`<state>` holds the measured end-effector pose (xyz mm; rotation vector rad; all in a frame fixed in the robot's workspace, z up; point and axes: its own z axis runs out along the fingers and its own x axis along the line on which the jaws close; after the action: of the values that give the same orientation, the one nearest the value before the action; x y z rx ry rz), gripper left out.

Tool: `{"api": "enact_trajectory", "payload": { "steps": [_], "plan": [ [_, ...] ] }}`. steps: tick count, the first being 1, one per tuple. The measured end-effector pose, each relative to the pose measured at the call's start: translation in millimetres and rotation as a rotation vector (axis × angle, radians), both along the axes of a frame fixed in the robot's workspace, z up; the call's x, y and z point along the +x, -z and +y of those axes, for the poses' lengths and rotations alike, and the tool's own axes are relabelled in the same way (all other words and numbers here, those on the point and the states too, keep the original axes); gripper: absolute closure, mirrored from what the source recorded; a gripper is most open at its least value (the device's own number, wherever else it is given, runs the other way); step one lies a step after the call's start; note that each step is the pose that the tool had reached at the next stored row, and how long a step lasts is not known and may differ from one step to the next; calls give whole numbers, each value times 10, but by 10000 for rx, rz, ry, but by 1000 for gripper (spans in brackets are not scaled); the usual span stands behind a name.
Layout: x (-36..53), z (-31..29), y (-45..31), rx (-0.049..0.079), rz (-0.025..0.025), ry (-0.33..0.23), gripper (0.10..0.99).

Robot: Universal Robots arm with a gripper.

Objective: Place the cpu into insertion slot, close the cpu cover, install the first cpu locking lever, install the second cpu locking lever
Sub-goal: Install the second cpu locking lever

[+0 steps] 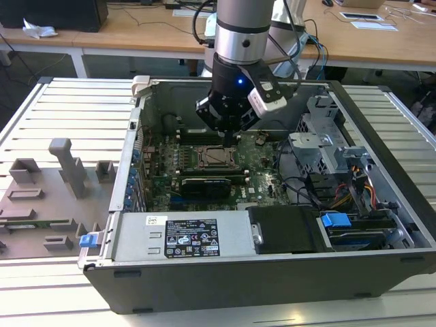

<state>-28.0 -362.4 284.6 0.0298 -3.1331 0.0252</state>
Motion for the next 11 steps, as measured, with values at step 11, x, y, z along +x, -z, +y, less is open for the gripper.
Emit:
{"api": "enact_trajectory", "payload": {
  "steps": [11],
  "plan": [
    [-48, -93, 103, 1102, 1, 1, 980]
  ]
}}
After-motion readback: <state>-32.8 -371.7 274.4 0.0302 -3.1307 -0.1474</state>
